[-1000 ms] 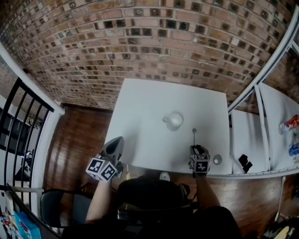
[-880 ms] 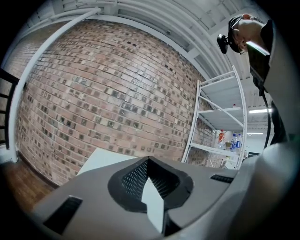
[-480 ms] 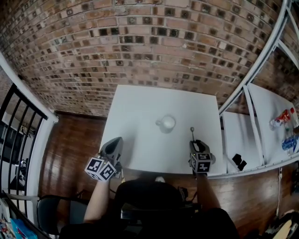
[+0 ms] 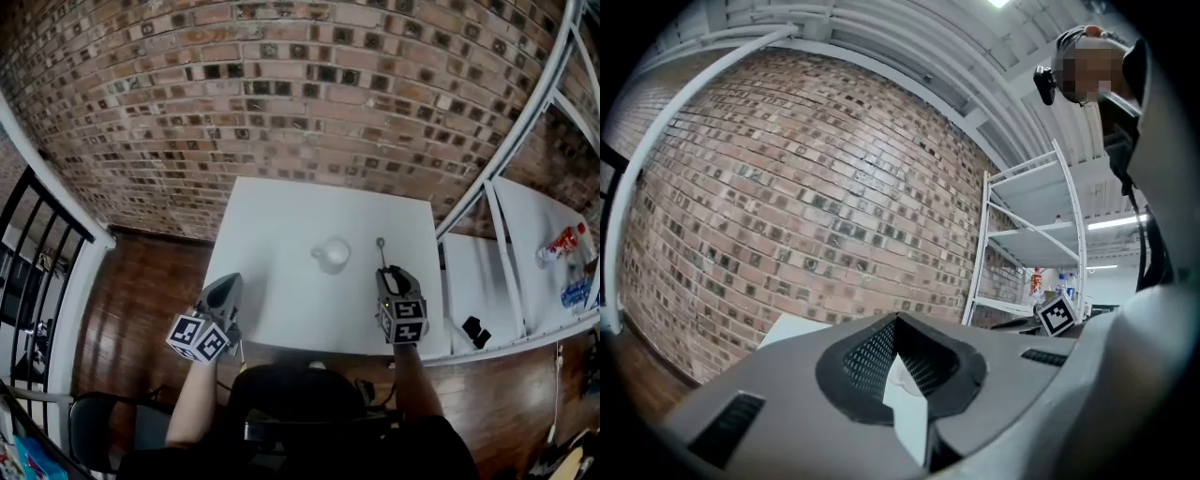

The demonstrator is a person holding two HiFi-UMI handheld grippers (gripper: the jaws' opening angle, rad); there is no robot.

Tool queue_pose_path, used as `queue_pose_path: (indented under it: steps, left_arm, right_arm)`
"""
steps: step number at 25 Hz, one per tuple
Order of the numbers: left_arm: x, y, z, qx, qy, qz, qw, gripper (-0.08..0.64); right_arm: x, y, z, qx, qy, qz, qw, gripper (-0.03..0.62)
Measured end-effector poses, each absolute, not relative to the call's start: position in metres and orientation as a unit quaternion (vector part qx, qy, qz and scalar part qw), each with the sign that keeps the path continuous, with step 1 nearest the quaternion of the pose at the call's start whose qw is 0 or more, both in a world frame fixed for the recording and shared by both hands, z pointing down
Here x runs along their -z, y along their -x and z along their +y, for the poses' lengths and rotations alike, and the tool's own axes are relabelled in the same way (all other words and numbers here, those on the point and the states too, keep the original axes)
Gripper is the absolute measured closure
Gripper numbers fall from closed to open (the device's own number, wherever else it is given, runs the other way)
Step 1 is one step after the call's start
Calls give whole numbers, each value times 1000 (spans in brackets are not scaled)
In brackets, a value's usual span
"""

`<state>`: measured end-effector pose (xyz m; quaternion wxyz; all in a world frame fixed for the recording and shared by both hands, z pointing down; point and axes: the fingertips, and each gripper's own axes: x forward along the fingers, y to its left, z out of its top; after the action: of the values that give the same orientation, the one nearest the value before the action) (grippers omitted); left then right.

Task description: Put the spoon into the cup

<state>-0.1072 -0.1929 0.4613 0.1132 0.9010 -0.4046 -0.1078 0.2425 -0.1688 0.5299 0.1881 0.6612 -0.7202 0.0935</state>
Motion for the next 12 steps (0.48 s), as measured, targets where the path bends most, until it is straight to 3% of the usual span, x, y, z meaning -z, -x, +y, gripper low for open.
queue_pose_path:
  steps: [12]
  left_arm:
    - [-464, 135, -186, 112, -884, -439, 111, 568]
  right_arm:
    - [-515, -200, -199, -78, -622, -760, 169, 460]
